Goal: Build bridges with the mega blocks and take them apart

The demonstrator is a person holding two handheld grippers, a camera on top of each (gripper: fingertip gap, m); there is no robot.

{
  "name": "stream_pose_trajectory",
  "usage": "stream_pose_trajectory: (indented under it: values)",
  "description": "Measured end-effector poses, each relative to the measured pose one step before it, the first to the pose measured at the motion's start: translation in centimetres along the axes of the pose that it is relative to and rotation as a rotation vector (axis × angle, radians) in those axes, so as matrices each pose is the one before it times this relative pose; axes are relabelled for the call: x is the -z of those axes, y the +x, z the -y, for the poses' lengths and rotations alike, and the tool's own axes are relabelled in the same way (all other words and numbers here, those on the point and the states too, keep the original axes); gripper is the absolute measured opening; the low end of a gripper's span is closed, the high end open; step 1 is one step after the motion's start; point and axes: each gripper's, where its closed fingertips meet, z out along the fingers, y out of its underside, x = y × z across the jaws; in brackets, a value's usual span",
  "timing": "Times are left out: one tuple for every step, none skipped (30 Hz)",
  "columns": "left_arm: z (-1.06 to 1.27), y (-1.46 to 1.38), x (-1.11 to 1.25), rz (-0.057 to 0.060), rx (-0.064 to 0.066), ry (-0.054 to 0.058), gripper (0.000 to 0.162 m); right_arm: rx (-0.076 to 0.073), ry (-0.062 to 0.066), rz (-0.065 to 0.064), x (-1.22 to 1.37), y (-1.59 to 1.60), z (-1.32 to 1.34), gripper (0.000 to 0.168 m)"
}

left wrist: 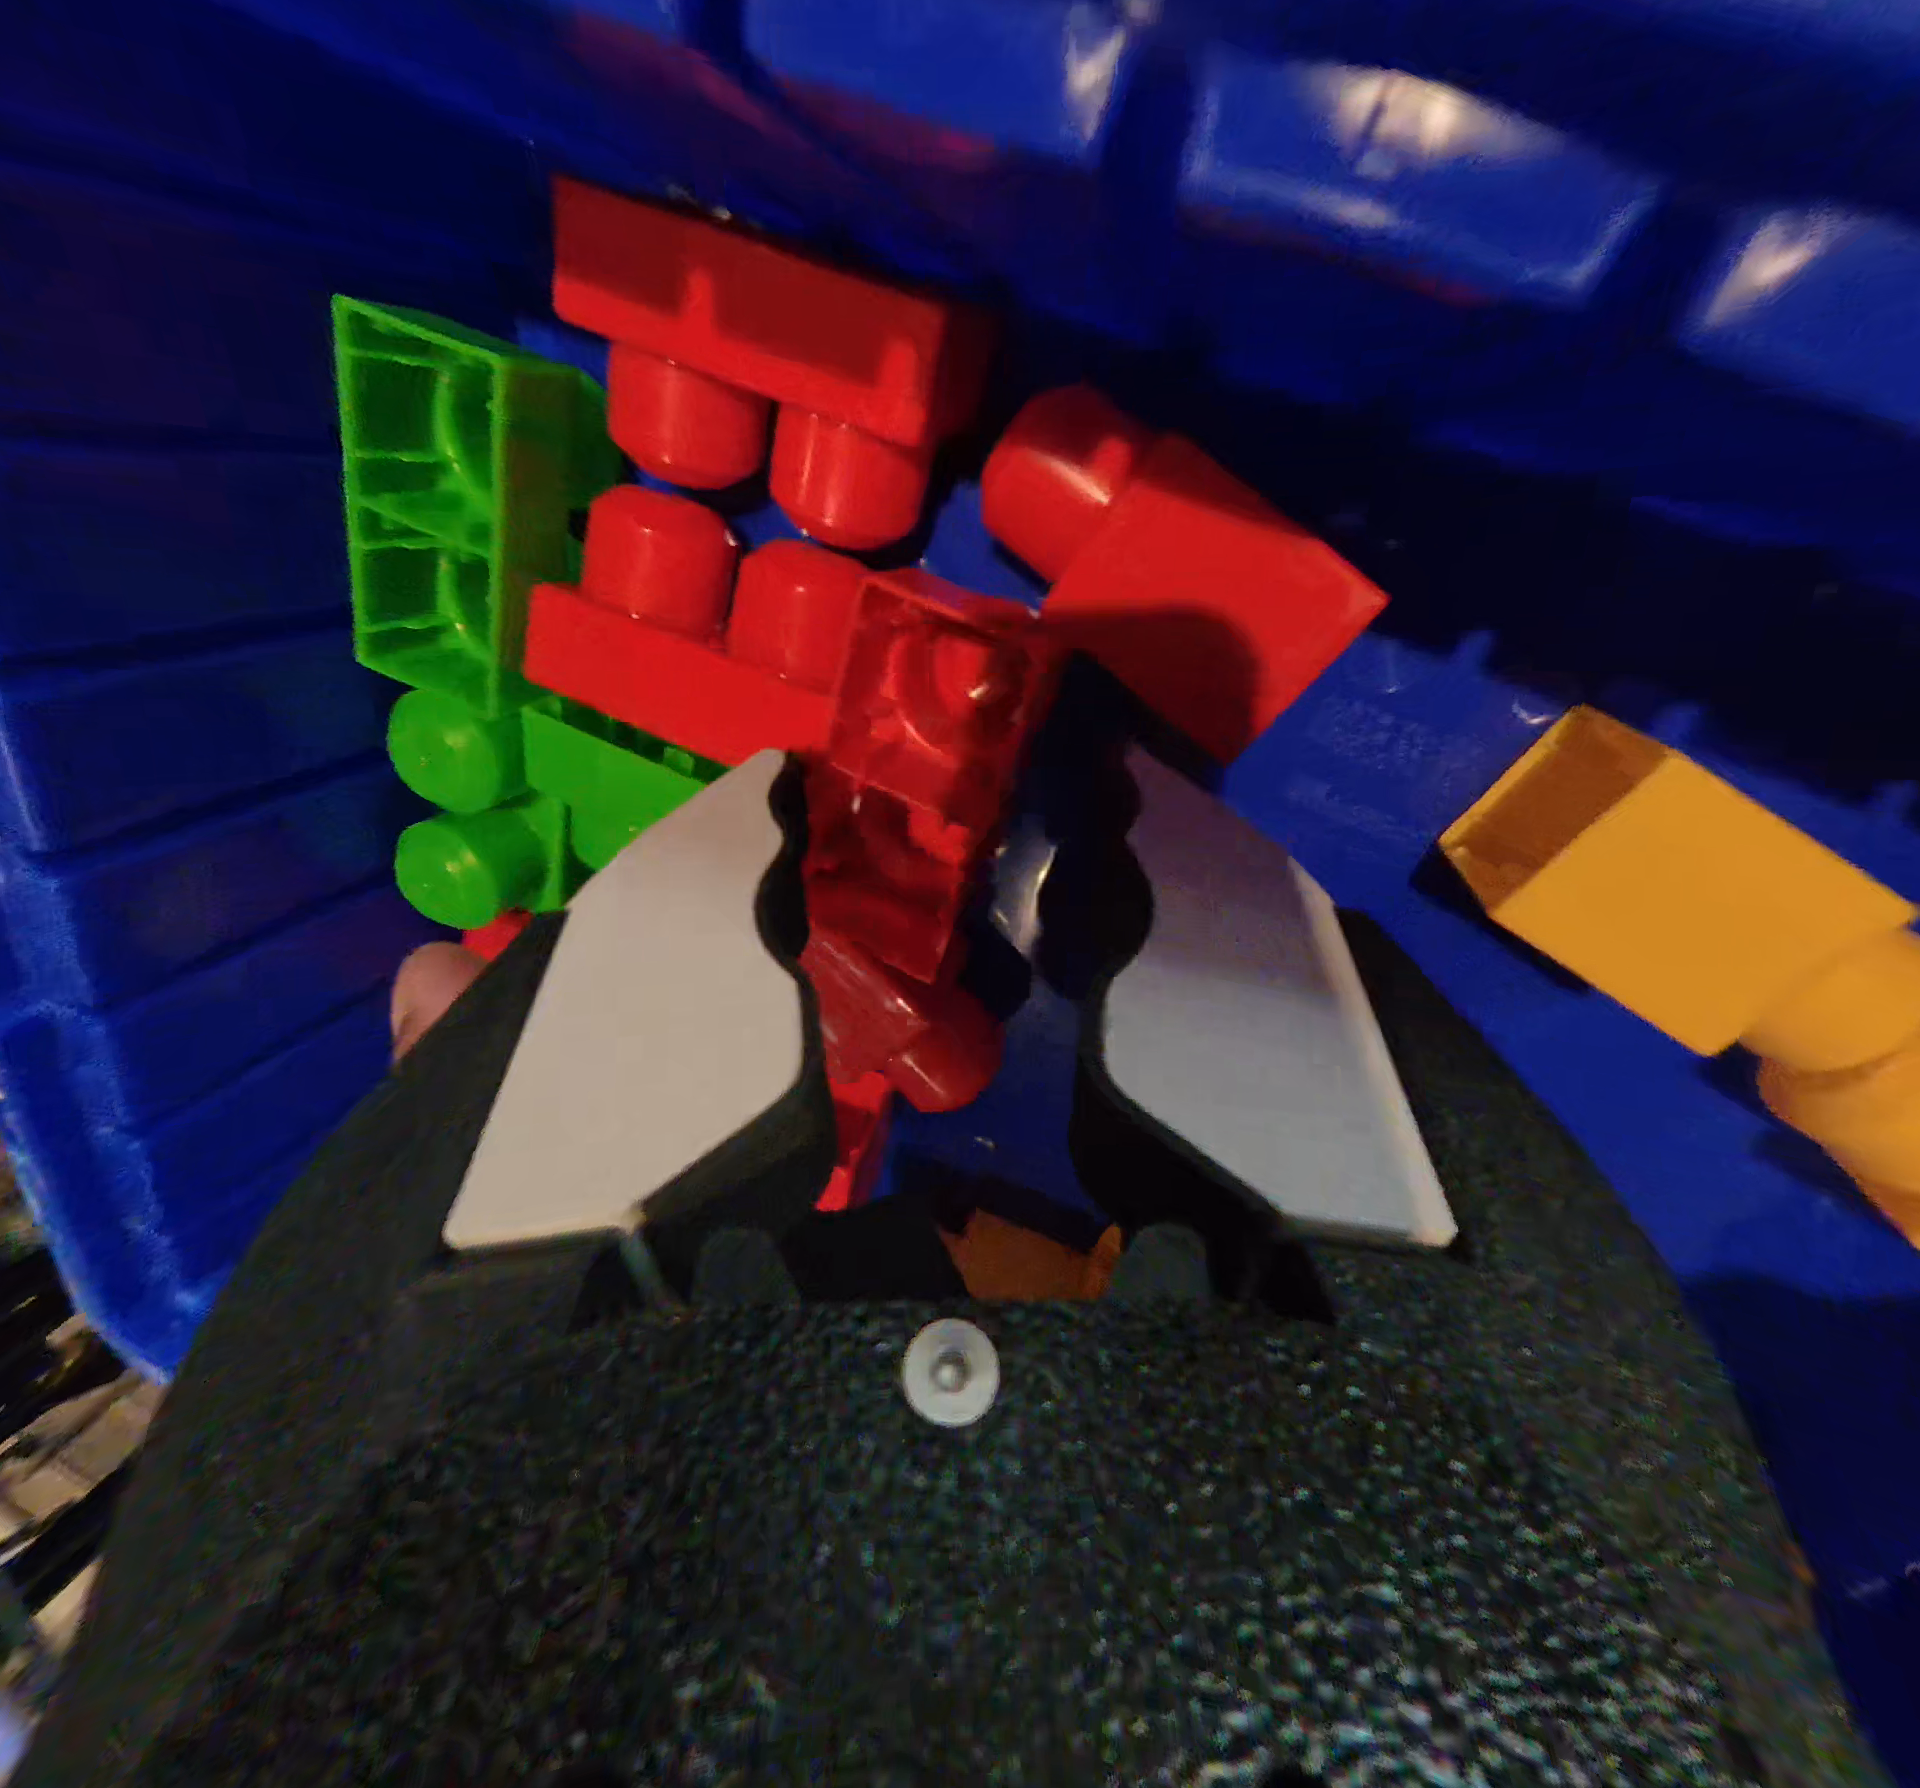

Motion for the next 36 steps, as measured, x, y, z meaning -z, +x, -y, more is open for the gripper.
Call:
stream_pose_trajectory:
  values:
    - [-0.197,-0.233,-0.082,0.0188,-0.0130,-0.0102,0.052,-0.0011,-0.0006,0.0006,-0.009,0.003,-0.007,0.044]
    - [0.051,-0.035,0.051,0.0026,0.0034,0.0055,0.049,-0.0012,-0.0009,0.0006,-0.006,0.002,-0.011,0.044]
    - [-0.023,-0.052,0.080,0.0019,0.0113,0.0009,0.045,-0.0011,-0.0007,0.0002,-0.008,0.008,-0.008,0.044]
    - [-0.069,-0.070,0.099,0.0077,0.0000,-0.0029,0.039,-0.0013,-0.0005,0.0005,-0.009,0.003,-0.005,0.044]
    - [-0.046,0.056,0.038,0.0036,-0.0047,-0.0031,0.039,-0.0009,-0.0002,0.0006,-0.006,-0.003,-0.006,0.044]
    - [-0.050,0.027,-0.016,0.0103,-0.0069,-0.0060,0.038,0.0001,0.0001,-0.0003,0.000,0.005,0.001,0.044]
    - [-0.049,-0.001,-0.035,0.0149,-0.0081,-0.0090,0.039,-0.0003,-0.0005,-0.0004,-0.013,0.008,-0.010,0.043]
    - [-0.066,0.033,-0.093,0.0123,-0.0054,-0.0123,0.043,-0.0006,-0.0012,0.0000,-0.005,-0.004,-0.010,0.043]
    - [-0.160,0.103,-0.184,0.0080,0.0014,-0.0206,0.053,0.0006,-0.0014,-0.0008,-0.020,0.005,-0.014,0.043]
    - [-0.185,0.064,-0.120,0.0105,-0.0018,-0.0219,0.057,0.0013,-0.0016,-0.0010,-0.017,-0.007,-0.026,0.043]
    - [-0.011,-0.004,0.014,0.0102,-0.0092,-0.0082,0.057,0.0007,-0.0013,-0.0006,-0.015,-0.004,-0.018,0.043]
    - [-0.046,-0.108,0.012,0.0125,0.0057,-0.0105,0.055,0.0011,-0.0002,-0.0016,-0.007,0.006,0.001,0.042]
    - [-0.048,-0.294,0.097,0.0206,0.0083,-0.0098,0.046,0.0015,0.0000,-0.0023,-0.004,0.011,-0.001,0.042]
    - [-0.006,-0.103,0.138,0.0057,0.0070,-0.0064,0.040,0.0010,-0.0010,-0.0014,-0.012,0.001,-0.019,0.042]
    - [0.030,0.069,0.045,-0.0003,0.0134,-0.0023,0.040,0.0008,-0.0011,-0.0008,-0.017,-0.001,-0.015,0.042]
    - [0.135,0.198,0.058,-0.0036,0.0048,0.0053,0.040,0.0005,-0.0002,-0.0008,-0.001,0.002,-0.008,0.042]
    - [0.105,0.225,0.076,-0.0051,0.0028,0.0025,0.039,-0.0003,0.0003,-0.0004,-0.002,0.003,0.004,0.042]
    - [-0.079,0.082,0.057,0.0011,0.0085,-0.0125,0.039,-0.0006,0.0005,-0.0003,0.005,0.005,0.006,0.042]
    - [-0.163,0.090,0.074,0.0008,0.0060,-0.0161,0.039,-0.0002,0.0005,-0.0002,0.005,0.007,0.007,0.042]
    - [-0.212,0.088,0.074,0.0039,0.0029,-0.0150,0.039,-0.0004,0.0006,0.0000,0.012,0.008,0.008,0.042]
    - [-0.288,0.071,0.064,0.0052,0.0052,-0.0129,0.039,-0.0002,0.0009,-0.0005,0.007,0.004,0.007,0.042]
    - [-0.361,0.048,0.090,0.0046,0.0148,-0.0123,0.039,-0.0001,0.0011,-0.0006,0.016,0.007,0.019,0.042]
    - [-0.309,0.022,0.164,0.0029,0.0224,-0.0034,0.039,-0.0005,0.0008,0.0001,0.003,0.001,0.010,0.042]
    - [-0.226,-0.030,0.291,0.0050,0.0257,0.0071,0.039,-0.0005,0.0005,-0.0003,0.005,0.007,0.007,0.042]
    - [-0.120,-0.121,0.449,0.0098,0.0289,0.0154,0.038,-0.0003,0.0002,-0.0006,0.002,0.019,0.008,0.042]
    - [0.017,-0.152,0.586,0.0092,0.0344,0.0240,0.038,-0.0009,0.0001,0.0004,0.002,0.001,0.006,0.042]
    - [0.198,-0.145,0.741,0.0073,0.0388,0.0342,0.038,-0.0007,0.0011,0.0002,0.017,0.010,0.015,0.042]
    - [0.434,-0.103,0.898,0.0042,0.0404,0.0451,0.039,0.0000,0.0025,-0.0012,0.020,0.015,0.032,0.042]
    - [0.715,-0.010,1.045,0.0014,0.0407,0.0566,0.039,-0.0002,0.0025,-0.0011,0.023,0.025,0.037,0.042]
    - [1.001,0.108,1.176,-0.0009,0.0411,0.0643,0.038,-0.0003,0.0023,-0.0014,0.021,0.015,0.029,0.042]
    - [1.297,0.278,1.258,-0.0028,0.0384,0.0690,0.038,0.0002,0.0031,-0.0028,0.024,0.043,0.041,0.042]
    - [1.586,0.510,1.315,-0.0059,0.0315,0.0747,0.038,0.0007,0.0047,-0.0039,0.031,0.052,0.074,0.043]
    - [1.850,0.784,1.299,-0.0124,0.0250,0.0778,0.038,0.0013,0.0062,-0.0051,0.044,0.056,0.081,0.043]
    - [2.065,1.109,1.239,-0.0186,0.0225,0.0807,0.038,0.0018,0.0068,-0.0055,0.053,0.064,0.085,0.043]
    - [2.213,1.327,1.099,-0.0210,0.0281,0.0813,0.038,0.0020,0.0069,-0.0053,0.053,0.048,0.090,0.044]
    - [2.256,1.621,0.904,-0.0271,0.0296,0.0778,0.038,0.0031,0.0089,-0.0072,0.074,0.068,0.113,0.045]
